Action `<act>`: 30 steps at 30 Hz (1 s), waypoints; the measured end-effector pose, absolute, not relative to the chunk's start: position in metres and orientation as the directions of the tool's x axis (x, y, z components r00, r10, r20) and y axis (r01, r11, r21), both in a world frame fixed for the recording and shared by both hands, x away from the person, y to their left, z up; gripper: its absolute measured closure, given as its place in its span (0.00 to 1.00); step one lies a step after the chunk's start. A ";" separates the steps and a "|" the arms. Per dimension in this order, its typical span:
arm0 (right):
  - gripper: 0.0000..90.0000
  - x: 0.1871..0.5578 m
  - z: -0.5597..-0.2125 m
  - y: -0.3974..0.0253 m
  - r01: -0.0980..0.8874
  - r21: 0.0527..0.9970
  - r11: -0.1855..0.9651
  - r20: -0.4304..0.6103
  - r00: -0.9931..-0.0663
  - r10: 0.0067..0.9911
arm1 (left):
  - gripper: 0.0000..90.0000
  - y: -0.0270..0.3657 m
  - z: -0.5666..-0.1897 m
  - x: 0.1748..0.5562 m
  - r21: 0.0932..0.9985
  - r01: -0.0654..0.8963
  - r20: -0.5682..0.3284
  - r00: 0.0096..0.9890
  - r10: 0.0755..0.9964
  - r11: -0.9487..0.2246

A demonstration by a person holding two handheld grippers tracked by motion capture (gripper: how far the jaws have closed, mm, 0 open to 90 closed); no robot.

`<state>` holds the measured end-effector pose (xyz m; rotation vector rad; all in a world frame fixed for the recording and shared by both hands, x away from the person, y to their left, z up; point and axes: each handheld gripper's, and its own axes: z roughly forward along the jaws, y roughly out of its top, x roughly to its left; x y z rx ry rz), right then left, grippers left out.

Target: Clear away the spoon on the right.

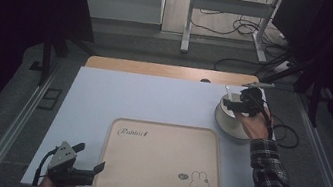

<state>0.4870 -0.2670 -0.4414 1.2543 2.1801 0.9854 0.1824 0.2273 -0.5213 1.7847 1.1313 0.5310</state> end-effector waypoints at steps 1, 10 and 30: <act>0.35 0.492 -0.442 -0.266 0.561 0.751 0.349 -0.043 -0.485 0.874 | 0.04 0.227 -0.521 0.182 0.871 0.468 -0.113 0.483 0.868 -0.148; 0.61 0.503 -0.447 -0.268 0.577 0.736 0.355 -0.058 -0.469 0.881 | 0.04 0.227 -0.521 0.182 0.871 0.467 -0.112 0.484 0.868 -0.148; 0.84 0.515 -0.460 -0.253 0.583 0.680 0.445 -0.130 -0.502 0.855 | 0.04 0.228 -0.521 0.182 0.872 0.467 -0.114 0.484 0.867 -0.146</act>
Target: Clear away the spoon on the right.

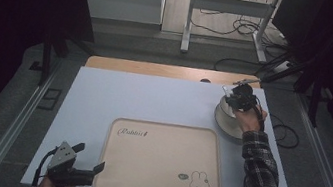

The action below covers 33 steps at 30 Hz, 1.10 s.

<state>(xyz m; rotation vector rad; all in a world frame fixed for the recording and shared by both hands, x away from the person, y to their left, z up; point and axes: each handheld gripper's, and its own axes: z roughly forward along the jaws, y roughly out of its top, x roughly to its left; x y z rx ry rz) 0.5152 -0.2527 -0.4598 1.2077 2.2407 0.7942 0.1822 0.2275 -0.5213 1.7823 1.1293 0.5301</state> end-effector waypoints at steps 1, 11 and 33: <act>0.84 0.514 -0.458 -0.252 0.584 0.681 0.441 -0.124 -0.502 0.856 | 0.04 0.228 -0.521 0.182 0.872 0.466 -0.113 0.484 0.868 -0.146; 0.84 0.503 -0.432 -0.257 0.576 0.713 0.400 -0.079 -0.500 0.862 | 0.04 0.227 -0.521 0.182 0.872 0.466 -0.110 0.484 0.868 -0.150; 0.84 0.472 -0.390 -0.269 0.558 0.744 0.367 -0.017 -0.534 0.845 | 0.04 0.227 -0.521 0.183 0.871 0.469 -0.112 0.482 0.869 -0.148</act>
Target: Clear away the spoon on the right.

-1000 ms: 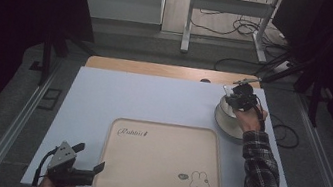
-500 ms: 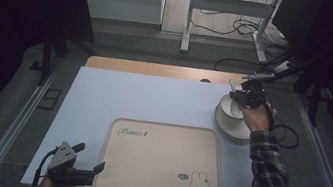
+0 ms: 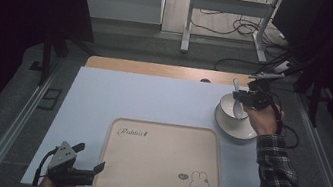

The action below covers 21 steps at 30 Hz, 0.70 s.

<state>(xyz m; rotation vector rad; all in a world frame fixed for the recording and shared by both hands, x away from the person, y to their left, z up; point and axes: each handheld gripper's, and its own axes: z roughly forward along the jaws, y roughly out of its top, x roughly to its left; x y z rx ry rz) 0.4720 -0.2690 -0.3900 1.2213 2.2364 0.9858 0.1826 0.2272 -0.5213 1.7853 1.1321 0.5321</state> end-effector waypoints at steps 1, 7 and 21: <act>0.84 0.472 -0.390 -0.269 0.558 0.744 0.367 -0.017 -0.534 0.845 | 0.04 0.227 -0.521 0.183 0.871 0.469 -0.111 0.482 0.869 -0.148; 0.84 0.459 -0.383 -0.269 0.553 0.740 0.382 -0.013 -0.557 0.831 | 0.04 0.227 -0.521 0.183 0.870 0.470 -0.111 0.482 0.869 -0.149; 0.85 0.430 -0.378 -0.270 0.543 0.734 0.409 -0.008 -0.595 0.804 | 0.04 0.227 -0.521 0.183 0.870 0.469 -0.108 0.484 0.869 -0.153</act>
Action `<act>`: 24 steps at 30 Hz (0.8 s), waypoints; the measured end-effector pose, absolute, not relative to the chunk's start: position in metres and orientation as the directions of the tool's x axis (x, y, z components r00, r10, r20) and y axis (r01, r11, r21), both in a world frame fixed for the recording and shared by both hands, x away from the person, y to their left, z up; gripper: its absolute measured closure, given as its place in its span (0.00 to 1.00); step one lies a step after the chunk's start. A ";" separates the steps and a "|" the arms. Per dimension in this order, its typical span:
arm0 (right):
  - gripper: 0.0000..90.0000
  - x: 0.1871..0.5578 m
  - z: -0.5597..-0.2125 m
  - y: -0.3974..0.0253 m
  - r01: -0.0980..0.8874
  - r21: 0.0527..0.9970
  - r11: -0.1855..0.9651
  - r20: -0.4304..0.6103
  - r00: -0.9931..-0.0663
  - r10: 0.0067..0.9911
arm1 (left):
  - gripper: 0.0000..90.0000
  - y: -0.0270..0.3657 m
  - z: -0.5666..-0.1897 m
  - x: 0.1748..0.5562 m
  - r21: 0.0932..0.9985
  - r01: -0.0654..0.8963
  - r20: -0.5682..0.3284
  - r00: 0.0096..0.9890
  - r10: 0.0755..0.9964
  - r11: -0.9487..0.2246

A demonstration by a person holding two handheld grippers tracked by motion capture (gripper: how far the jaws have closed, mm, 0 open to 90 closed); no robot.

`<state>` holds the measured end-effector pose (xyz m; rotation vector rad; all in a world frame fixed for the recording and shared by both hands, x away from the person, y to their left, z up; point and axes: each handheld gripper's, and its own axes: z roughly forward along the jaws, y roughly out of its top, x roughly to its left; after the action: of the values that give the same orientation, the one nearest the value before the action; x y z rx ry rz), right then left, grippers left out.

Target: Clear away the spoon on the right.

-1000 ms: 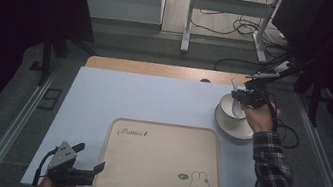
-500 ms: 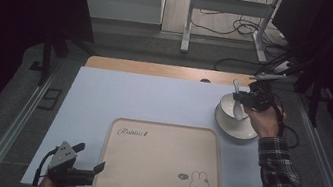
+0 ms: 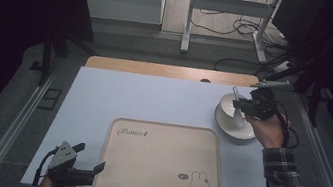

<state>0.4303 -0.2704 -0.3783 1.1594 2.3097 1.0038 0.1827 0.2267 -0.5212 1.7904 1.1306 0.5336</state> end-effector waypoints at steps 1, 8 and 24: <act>0.85 0.430 -0.378 -0.270 0.543 0.734 0.409 -0.008 -0.595 0.804 | 0.04 0.227 -0.521 0.183 0.870 0.469 -0.108 0.484 0.869 -0.153; 0.85 0.415 -0.377 -0.269 0.533 0.733 0.423 -0.006 -0.616 0.787 | 0.04 0.227 -0.521 0.183 0.870 0.468 -0.105 0.484 0.869 -0.156; 0.85 0.380 -0.379 -0.266 0.537 0.717 0.445 0.027 -0.659 0.752 | 0.04 0.226 -0.521 0.183 0.869 0.469 -0.103 0.484 0.869 -0.158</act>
<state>0.3803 -0.2662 -0.3792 1.1069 2.4045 1.0337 0.1826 0.2258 -0.5211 1.7956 1.1296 0.5371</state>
